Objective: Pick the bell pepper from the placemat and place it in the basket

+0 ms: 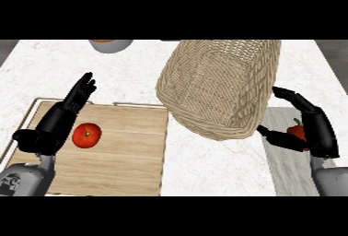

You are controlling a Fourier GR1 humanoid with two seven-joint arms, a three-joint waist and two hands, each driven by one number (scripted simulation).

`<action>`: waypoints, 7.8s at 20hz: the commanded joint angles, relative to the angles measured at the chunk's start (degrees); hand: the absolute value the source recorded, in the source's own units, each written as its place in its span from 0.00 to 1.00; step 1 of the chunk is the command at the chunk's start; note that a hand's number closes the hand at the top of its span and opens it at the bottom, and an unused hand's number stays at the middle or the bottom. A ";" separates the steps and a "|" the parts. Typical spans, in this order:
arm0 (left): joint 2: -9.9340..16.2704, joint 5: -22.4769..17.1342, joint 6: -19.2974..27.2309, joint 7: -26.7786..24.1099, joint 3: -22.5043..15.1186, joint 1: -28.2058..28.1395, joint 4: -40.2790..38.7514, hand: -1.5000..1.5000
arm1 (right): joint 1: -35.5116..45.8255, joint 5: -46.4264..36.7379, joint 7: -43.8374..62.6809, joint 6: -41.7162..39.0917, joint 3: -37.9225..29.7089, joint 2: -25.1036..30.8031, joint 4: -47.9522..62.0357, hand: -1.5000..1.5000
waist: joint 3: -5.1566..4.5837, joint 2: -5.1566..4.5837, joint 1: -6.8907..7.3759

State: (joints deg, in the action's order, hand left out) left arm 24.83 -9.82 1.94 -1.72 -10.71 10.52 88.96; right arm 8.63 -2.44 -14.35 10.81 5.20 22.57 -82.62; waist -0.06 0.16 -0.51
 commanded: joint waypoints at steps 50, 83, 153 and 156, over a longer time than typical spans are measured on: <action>-6.65 5.96 -7.68 2.84 7.65 1.33 -0.69 0.50 | -9.49 -26.16 40.49 -26.81 -12.20 11.78 -19.75 0.00 | 0.08 -0.19 0.40; -12.78 11.77 -13.37 4.87 13.23 2.26 0.68 0.50 | -2.05 -42.89 31.17 -28.13 -13.10 0.67 -6.28 0.00 | 0.07 -0.19 0.54; -16.30 15.09 -15.00 4.18 13.24 2.52 -0.11 0.50 | 47.47 -56.14 99.45 5.97 33.76 -22.53 -10.55 1.00 | -0.20 0.70 2.99; -15.64 14.75 -15.92 3.86 13.24 1.72 0.71 0.50 | 49.22 -56.61 99.52 6.99 32.14 -22.52 -6.74 1.00 | -0.19 0.56 3.25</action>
State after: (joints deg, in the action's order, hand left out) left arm 9.00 4.97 -13.92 2.19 2.38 12.40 89.30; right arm 53.19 -58.19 70.68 17.59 39.55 0.84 -92.77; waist -0.26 0.90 2.94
